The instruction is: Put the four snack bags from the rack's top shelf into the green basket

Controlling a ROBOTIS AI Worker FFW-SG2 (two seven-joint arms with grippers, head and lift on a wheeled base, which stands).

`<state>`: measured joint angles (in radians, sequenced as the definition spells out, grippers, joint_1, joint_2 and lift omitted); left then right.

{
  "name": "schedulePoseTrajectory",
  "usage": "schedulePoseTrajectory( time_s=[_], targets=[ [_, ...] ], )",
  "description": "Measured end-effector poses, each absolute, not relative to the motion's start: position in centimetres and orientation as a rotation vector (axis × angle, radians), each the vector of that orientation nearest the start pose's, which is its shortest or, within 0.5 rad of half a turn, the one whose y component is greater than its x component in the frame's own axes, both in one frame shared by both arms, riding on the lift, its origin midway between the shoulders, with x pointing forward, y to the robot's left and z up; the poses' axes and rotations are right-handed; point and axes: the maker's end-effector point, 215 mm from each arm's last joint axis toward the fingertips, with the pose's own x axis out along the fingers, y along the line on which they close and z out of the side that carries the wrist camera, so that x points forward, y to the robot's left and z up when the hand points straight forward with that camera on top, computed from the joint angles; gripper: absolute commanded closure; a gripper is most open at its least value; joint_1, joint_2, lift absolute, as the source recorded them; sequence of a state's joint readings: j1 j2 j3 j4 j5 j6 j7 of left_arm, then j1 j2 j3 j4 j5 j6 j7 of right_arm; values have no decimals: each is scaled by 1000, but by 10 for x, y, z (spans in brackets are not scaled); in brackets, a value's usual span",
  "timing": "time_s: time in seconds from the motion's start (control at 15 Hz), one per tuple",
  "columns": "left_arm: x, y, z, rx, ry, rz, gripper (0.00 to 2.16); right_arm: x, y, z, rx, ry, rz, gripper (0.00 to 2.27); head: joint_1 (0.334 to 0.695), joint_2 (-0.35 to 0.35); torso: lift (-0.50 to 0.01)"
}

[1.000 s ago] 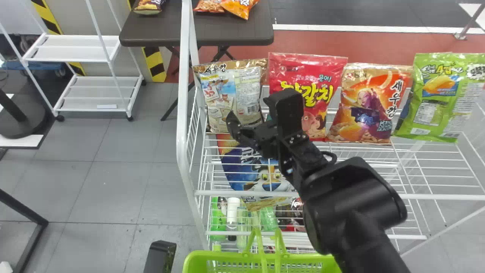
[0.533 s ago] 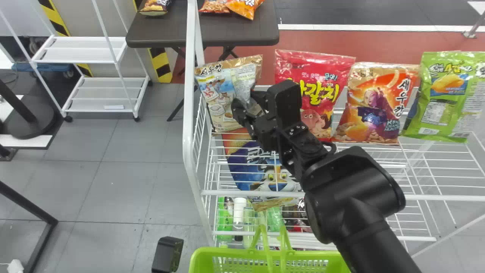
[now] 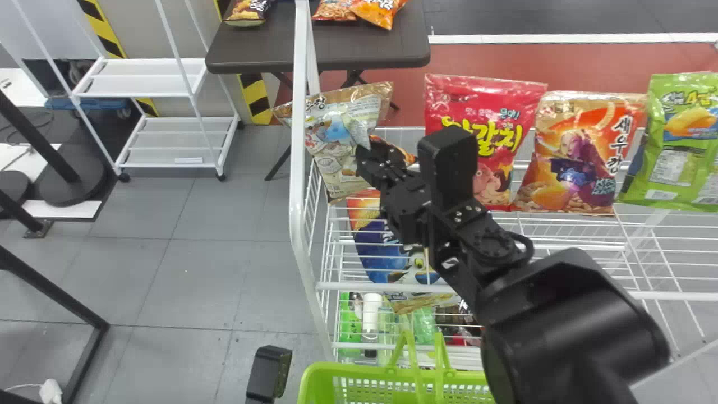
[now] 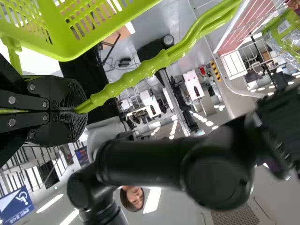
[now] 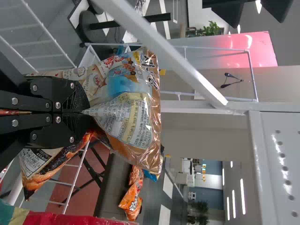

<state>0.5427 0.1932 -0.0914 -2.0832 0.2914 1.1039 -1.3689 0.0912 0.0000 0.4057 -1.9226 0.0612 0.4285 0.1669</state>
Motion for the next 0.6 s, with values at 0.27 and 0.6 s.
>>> schedulePoseTrajectory(
  time_s=[0.27, 0.6],
  targets=[
    [150, 10, -406, -855, 940, -1438, 1750, 467, -30, -335, -57, 305, 438, 2013, 695, -7, 0],
    [158, 11, -404, -825, 897, -1433, 1750, 384, -133, -333, -37, 502, 349, 2013, 695, -234, 0]
  ],
)
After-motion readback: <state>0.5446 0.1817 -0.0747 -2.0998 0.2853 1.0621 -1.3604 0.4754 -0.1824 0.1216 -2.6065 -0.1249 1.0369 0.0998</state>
